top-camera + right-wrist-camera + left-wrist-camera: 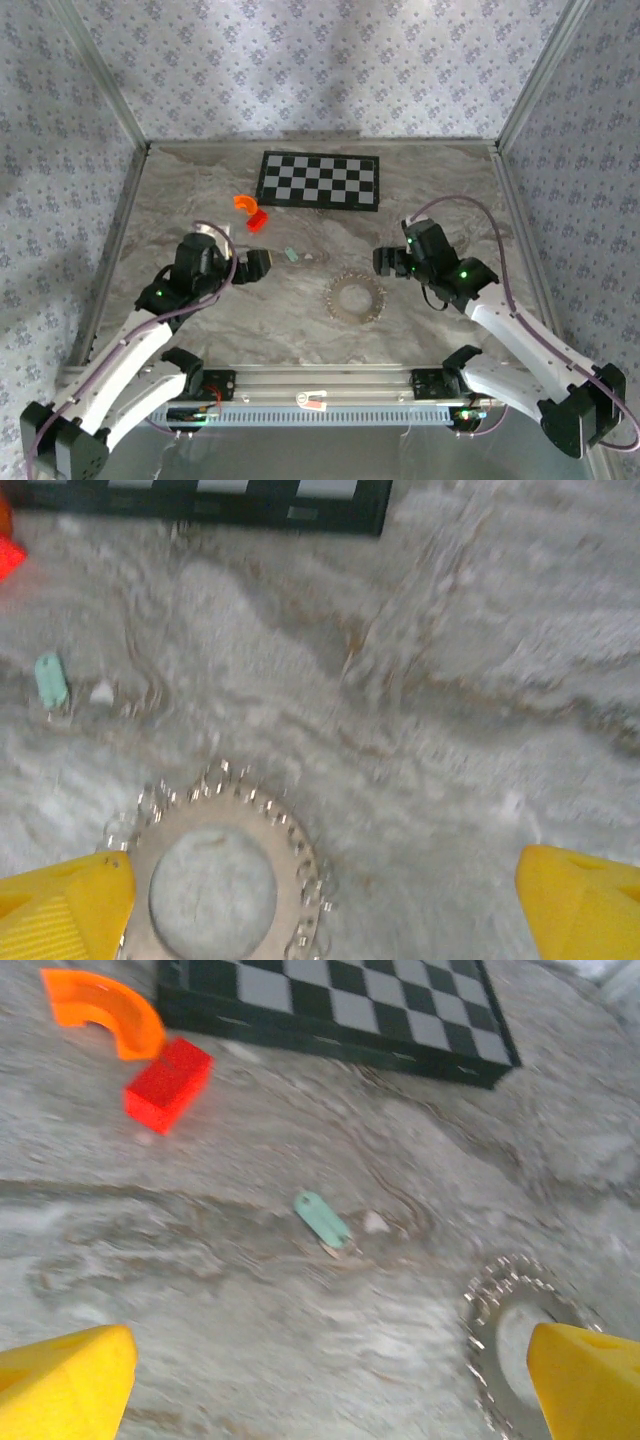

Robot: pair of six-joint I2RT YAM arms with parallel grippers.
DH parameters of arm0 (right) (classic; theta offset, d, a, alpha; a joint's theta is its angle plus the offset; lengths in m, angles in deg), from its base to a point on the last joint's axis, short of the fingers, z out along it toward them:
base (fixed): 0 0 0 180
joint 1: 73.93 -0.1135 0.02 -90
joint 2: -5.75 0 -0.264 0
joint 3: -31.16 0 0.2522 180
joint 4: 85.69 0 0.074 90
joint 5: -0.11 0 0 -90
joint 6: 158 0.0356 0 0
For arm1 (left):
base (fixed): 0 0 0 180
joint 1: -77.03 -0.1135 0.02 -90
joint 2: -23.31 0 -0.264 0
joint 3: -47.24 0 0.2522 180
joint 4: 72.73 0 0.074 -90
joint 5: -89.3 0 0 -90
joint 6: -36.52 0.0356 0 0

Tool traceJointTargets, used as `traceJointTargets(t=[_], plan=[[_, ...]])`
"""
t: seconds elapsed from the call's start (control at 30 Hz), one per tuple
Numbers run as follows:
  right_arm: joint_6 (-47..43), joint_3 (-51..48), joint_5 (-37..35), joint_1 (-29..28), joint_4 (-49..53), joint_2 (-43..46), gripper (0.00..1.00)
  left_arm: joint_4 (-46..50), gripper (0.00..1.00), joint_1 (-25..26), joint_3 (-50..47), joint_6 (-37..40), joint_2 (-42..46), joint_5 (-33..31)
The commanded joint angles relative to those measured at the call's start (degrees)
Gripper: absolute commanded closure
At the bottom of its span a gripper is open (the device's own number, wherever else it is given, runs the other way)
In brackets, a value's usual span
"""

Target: Put the keys on the keyring

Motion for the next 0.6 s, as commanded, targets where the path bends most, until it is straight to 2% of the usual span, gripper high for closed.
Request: traceJointTargets(t=[0.0, 0.17, 0.4, 0.57], plan=[[3.8, 0.2, 4.9, -1.2, 7.3, -0.1, 0.01, 3.6, 0.0, 3.7, 0.2, -2.0, 1.1, 1.4], [7.6, -5.8, 14.2, -0.8, 3.9, 1.0, 0.01, 4.8, 0.03, 10.4, -0.4, -4.3, 0.9, 1.2], [10.3, -10.7, 16.6, -0.3, 1.6, 4.5, 0.0, 2.1, 0.14, 21.0, -1.0, -10.3, -3.3, -1.7], [10.6, -13.2, 15.3, -0.2, 2.1, 6.6, 0.0, -2.2, 0.25, 27.6, -0.1, -13.6, -10.7, -4.5]])
